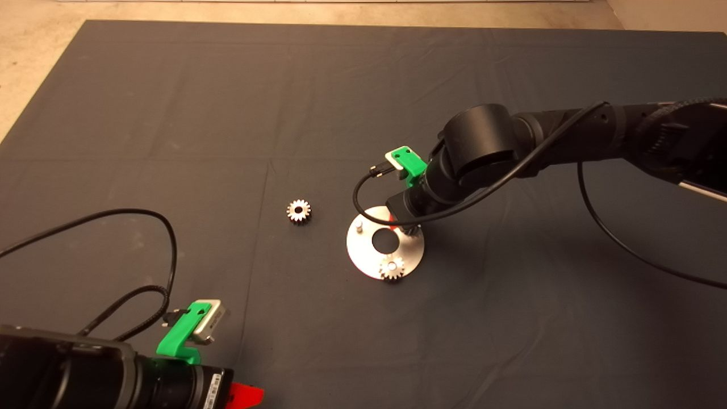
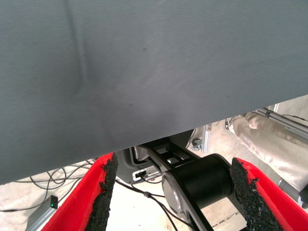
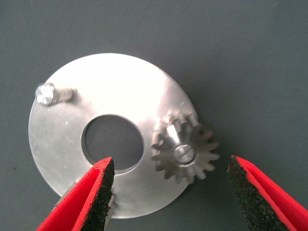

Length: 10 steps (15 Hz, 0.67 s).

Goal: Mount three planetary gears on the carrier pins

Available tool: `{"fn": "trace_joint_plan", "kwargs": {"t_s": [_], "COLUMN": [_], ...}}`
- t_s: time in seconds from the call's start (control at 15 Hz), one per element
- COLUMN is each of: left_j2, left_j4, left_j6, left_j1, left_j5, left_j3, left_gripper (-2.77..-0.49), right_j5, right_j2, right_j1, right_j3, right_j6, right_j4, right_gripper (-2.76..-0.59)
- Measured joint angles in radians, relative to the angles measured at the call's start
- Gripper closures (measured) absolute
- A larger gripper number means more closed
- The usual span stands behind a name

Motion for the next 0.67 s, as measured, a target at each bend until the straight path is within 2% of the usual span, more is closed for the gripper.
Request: {"fn": "trace_joint_plan", "kwargs": {"t_s": [0.07, 0.2, 0.33, 0.4, 0.47, 0.67], "left_j2": [-0.009, -0.029, -0.029, -0.031, -0.031, -0.029], "left_j4": [0.0, 0.0, 0.0, 0.0, 0.0, 0.0], "left_j6": [0.004, 0.015, 0.023, 0.025, 0.026, 0.033], "left_j1": [0.0, 0.0, 0.0, 0.0, -0.001, -0.005], "left_j5": [0.0, 0.0, 0.0, 0.0, 0.0, -0.001], "left_j3": [0.0, 0.0, 0.0, 0.0, 0.0, 0.0], "left_gripper": [-1.63, -1.63, -1.63, -1.63, -1.63, -1.63], "right_j5": [0.003, -0.003, -0.022, -0.04, -0.048, -0.051], "right_j2": [-0.013, -0.035, -0.078, -0.114, -0.155, -0.292], "right_j1": [0.015, 0.074, 0.111, 0.113, 0.113, 0.118], "right_j3": [0.007, 0.048, 0.108, 0.151, 0.197, 0.318], "right_j6": [0.012, 0.047, 0.07, 0.079, 0.09, 0.138], "right_j4": [0.0, -0.001, -0.001, -0.001, -0.001, -0.001], "right_gripper": [-1.74, -1.74, -1.74, -1.8, -1.84, -2.02]}}
